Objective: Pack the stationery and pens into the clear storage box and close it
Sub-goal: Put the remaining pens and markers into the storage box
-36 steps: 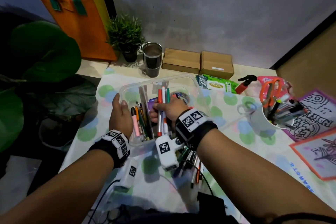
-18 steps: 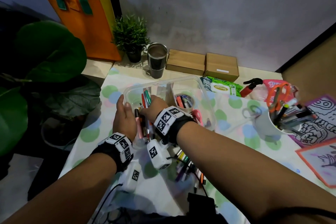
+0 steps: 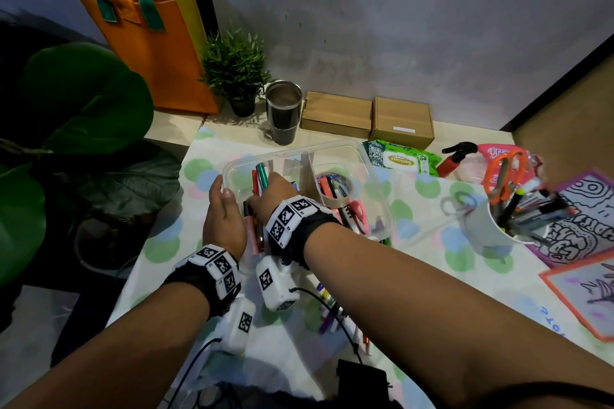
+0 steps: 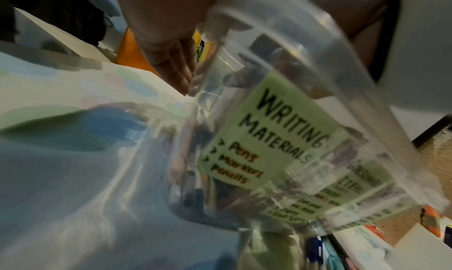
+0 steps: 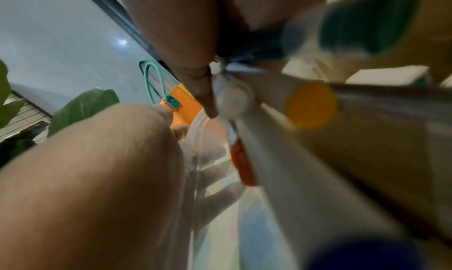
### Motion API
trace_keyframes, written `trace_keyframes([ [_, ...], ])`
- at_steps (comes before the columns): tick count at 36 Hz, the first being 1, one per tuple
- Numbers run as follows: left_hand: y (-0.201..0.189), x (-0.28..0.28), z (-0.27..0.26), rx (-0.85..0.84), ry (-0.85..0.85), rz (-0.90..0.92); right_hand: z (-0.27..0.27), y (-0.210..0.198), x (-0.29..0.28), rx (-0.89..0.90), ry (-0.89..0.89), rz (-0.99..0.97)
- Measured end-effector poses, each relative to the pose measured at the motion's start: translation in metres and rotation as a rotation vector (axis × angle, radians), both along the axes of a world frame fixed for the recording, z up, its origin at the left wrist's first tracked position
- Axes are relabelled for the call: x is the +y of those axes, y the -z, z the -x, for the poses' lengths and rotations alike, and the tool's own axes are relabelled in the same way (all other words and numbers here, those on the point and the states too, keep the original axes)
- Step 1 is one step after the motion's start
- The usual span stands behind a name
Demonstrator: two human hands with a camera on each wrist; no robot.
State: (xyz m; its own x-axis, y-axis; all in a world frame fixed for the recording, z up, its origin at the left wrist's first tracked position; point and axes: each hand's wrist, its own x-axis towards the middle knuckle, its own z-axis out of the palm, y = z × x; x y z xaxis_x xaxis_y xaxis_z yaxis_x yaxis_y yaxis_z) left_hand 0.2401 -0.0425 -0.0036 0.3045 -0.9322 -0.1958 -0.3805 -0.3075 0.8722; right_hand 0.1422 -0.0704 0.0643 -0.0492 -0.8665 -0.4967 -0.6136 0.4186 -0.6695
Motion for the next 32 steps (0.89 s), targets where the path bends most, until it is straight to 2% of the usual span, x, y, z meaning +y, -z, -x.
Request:
trace_keyframes([
  [13,-0.006,0.000,0.002,0.003,0.005,-0.025,-0.004,0.004,0.000,0.073,-0.091,0.003],
  [26,-0.005,0.000,0.001,-0.003,0.007,-0.024,-0.005,0.010,0.000,0.041,-0.081,-0.012],
  [32,-0.007,0.002,0.002,-0.011,0.006,-0.040,0.018,-0.005,0.010,0.043,-0.208,0.030],
])
